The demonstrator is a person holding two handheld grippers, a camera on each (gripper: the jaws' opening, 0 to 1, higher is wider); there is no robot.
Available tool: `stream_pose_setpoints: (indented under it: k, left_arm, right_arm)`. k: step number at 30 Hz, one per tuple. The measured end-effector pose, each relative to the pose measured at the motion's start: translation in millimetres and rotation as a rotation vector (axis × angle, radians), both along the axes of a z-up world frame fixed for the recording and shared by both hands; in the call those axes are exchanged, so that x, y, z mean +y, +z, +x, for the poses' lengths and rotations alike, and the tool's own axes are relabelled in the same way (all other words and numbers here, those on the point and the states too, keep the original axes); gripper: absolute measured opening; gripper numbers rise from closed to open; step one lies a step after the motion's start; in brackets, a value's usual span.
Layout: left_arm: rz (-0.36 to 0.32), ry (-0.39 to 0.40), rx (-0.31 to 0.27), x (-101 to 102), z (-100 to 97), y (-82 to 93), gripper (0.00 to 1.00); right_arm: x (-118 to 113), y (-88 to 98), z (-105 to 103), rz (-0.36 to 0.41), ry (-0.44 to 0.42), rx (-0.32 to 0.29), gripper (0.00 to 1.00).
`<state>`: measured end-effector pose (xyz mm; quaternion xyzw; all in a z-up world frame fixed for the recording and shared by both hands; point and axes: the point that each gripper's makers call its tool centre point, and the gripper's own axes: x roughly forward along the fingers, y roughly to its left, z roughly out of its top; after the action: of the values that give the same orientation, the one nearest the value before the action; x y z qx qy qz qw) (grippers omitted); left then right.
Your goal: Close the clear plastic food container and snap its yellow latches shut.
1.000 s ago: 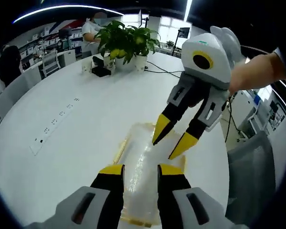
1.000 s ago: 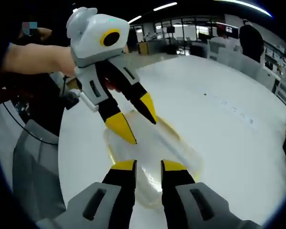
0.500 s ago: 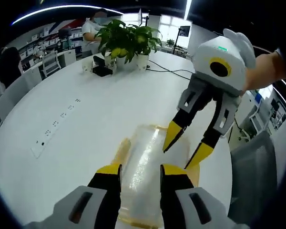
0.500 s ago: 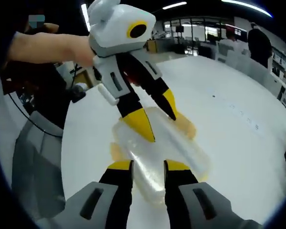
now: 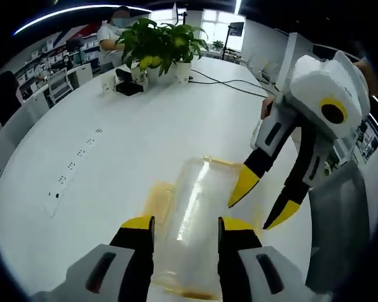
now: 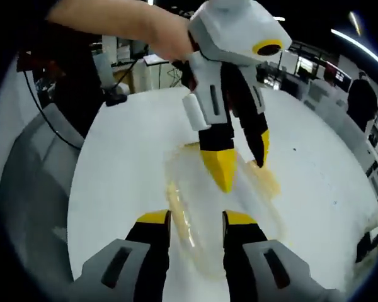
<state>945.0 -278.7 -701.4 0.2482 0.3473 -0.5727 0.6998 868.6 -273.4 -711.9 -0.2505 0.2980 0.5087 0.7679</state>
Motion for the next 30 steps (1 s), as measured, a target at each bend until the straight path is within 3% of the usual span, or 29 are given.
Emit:
stream_pose_setpoints:
  k: [9, 14, 21, 30]
  left_arm:
    - [0.047, -0.071, 0.03, -4, -0.7, -8.9, 0.35]
    - [0.055, -0.104, 0.093, -12, -3.2, -12.1, 0.37]
    - [0.133, -0.13, 0.206, -13, -3.1, -18.5, 0.39]
    - [0.168, -0.145, 0.244, -11, -5.5, -21.2, 0.38]
  right_arm:
    - [-1, -3.3, 2, -0.033, 0.009, -0.093, 0.28]
    - [0, -3.9, 4, -0.048, 0.029, -0.113, 0.28]
    - [3, -7.5, 3, -0.115, 0.068, -0.178, 0.29]
    - [4, -11.3, 3, -0.178, 0.075, -0.249, 0.29]
